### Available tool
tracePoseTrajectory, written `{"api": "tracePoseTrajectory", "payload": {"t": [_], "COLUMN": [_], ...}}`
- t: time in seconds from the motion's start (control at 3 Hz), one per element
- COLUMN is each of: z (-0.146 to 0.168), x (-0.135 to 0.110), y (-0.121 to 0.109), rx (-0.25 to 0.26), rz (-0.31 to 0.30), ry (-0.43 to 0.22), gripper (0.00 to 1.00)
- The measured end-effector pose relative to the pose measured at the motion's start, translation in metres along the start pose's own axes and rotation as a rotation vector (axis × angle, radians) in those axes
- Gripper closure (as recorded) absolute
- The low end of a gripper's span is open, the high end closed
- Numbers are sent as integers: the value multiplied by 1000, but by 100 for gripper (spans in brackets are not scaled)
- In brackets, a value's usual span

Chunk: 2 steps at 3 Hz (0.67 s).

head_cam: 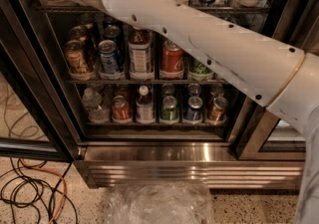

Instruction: Pick orange can from top shelf of fridge

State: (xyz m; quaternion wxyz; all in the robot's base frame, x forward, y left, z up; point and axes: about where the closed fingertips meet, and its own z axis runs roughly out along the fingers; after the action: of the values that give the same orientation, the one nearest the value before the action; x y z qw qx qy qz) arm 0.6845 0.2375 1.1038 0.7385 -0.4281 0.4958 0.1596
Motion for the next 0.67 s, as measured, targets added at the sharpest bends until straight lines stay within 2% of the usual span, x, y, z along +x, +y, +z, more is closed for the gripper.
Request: {"api": "tracePoseTrajectory", "payload": {"t": [0.33, 0.67], "z": [1, 1], "x": [-18, -18], "y": [-18, -18], "rx": [37, 37], "rz": [-15, -15], "ry": [-24, -24], "gripper": [100, 100]}}
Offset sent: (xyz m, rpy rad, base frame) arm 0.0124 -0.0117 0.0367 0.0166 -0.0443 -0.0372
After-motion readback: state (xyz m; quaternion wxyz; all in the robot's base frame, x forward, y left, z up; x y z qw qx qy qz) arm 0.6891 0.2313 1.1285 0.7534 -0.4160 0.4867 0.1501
